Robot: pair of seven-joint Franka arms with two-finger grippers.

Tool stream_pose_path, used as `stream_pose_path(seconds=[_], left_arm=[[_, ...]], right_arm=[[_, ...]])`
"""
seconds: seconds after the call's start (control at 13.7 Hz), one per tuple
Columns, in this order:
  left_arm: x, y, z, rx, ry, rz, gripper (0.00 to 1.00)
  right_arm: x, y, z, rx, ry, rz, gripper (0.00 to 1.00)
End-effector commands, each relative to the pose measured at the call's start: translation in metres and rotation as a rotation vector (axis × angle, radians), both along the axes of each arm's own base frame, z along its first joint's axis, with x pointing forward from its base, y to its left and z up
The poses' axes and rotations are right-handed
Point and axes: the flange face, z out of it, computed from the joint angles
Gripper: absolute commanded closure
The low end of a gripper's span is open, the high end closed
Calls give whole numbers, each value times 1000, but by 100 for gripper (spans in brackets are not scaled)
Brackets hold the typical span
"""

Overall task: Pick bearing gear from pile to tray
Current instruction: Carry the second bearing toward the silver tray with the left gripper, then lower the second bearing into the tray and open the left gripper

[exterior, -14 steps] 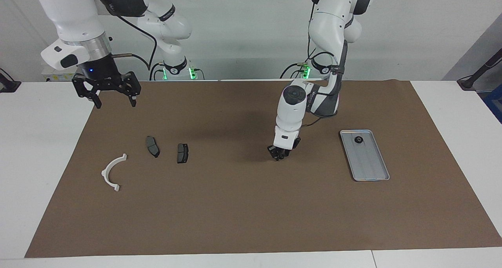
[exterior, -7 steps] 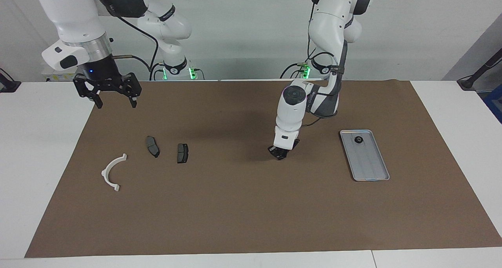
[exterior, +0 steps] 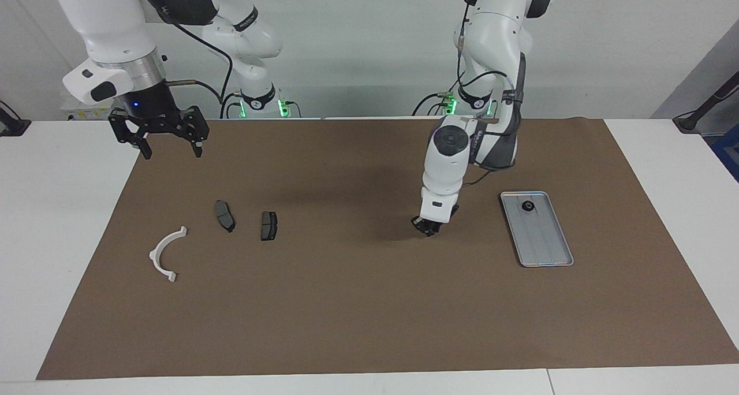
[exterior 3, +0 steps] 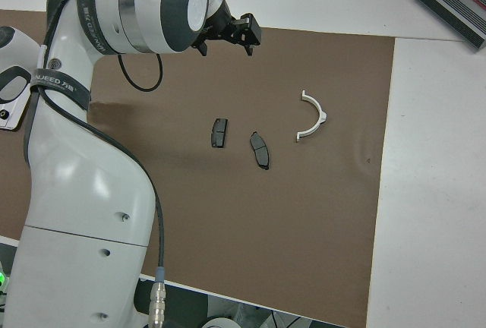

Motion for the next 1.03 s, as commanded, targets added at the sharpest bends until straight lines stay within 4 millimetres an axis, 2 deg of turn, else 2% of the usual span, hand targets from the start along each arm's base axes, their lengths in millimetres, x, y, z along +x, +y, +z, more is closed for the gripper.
stream_pose_path(seconds=[0.0,0.29,0.37,0.51,0.81,0.95], left_arm=[[-7,91,30,25,4,-88,100],[12,199,26,28,20,-193,100],[15,222,25,23,24,-221,100],[20,257,14,25,26,-263,100],[26,273,-5,25,8,-247,100],[28,273,-13,22,0,-239,100]], right_arm=[[-6,-1,2,20,10,17,0],[-6,-2,1,19,13,15,0],[-5,-3,-2,20,21,15,0],[-1,-2,-10,22,39,15,0],[-1,-3,-22,24,88,18,0],[0,-3,-24,24,93,15,0]])
